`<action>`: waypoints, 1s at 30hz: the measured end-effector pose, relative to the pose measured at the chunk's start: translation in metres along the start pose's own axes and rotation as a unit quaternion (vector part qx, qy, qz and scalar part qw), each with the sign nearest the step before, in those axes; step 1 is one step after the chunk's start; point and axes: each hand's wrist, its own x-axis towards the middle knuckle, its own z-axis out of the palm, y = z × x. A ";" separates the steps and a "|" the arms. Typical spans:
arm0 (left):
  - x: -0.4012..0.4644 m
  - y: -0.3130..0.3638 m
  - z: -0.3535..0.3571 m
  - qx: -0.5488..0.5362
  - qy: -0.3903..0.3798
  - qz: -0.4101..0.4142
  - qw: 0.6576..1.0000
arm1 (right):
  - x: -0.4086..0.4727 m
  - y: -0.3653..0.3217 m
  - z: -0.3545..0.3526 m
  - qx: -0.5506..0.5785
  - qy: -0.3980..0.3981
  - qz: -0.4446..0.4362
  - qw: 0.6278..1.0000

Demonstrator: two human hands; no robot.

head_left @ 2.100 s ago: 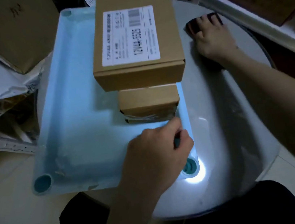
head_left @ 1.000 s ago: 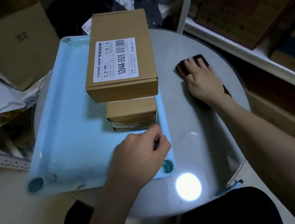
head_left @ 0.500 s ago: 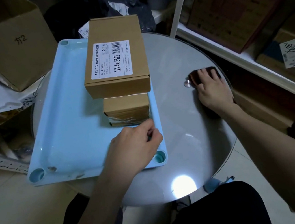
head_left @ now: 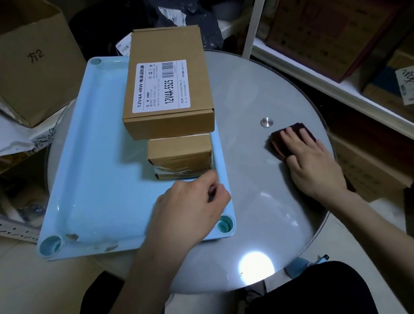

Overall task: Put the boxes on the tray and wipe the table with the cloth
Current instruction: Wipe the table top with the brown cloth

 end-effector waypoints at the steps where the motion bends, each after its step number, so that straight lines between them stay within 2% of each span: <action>1: 0.000 0.000 0.000 0.001 0.000 0.000 1.000 | 0.005 -0.012 0.003 -0.002 0.003 0.011 1.000; 3: -0.001 0.001 0.000 0.001 0.001 0.001 1.000 | 0.006 -0.040 0.009 0.011 -0.009 -0.026 1.000; 6: -0.003 0.001 -0.001 0.011 0.001 0.009 1.000 | -0.015 -0.065 0.012 0.017 -0.070 -0.158 0.985; 8: -0.003 0.002 -0.002 0.016 -0.003 0.014 1.000 | -0.041 -0.058 0.009 0.012 -0.105 -0.247 0.963; 10: -0.003 0.001 -0.003 0.015 -0.005 0.015 1.000 | -0.058 -0.032 0.005 0.021 -0.132 -0.284 0.949; 12: -0.002 0.001 -0.003 0.011 -0.006 0.016 1.000 | -0.059 -0.002 -0.001 0.036 -0.119 -0.252 0.960; 14: -0.002 0.002 -0.004 0.012 -0.009 0.014 1.000 | -0.047 0.008 -0.003 0.047 -0.078 -0.182 0.979; 16: 0.004 0.004 -0.004 0.013 -0.011 0.011 1.000 | -0.025 -0.005 -0.002 0.041 -0.042 -0.111 0.992; 18: -0.001 0.006 -0.007 0.017 -0.017 0.002 1.000 | -0.019 -0.037 0.004 0.024 -0.033 -0.089 0.995; 20: 0.001 0.005 -0.008 0.018 -0.015 0.003 1.000 | -0.020 -0.064 0.010 0.011 -0.042 -0.142 0.989; 22: -0.002 0.005 -0.008 0.021 -0.018 -0.001 1.000 | -0.039 -0.067 0.010 -0.002 -0.080 -0.239 0.968; 24: -0.002 0.006 -0.007 0.017 -0.021 0.002 1.000 | -0.056 -0.044 0.007 0.001 -0.107 -0.311 0.944; 26: -0.003 0.005 -0.007 0.016 -0.020 0.002 1.000 | -0.059 -0.013 0.002 0.001 -0.103 -0.336 0.936; 28: -0.002 0.006 -0.007 0.013 -0.021 -0.001 1.000 | -0.042 0.007 0.000 0.018 -0.076 -0.273 0.959; 30: -0.003 0.007 -0.008 0.013 -0.023 -0.004 1.000 | -0.018 -0.001 0.001 0.036 -0.041 -0.156 0.986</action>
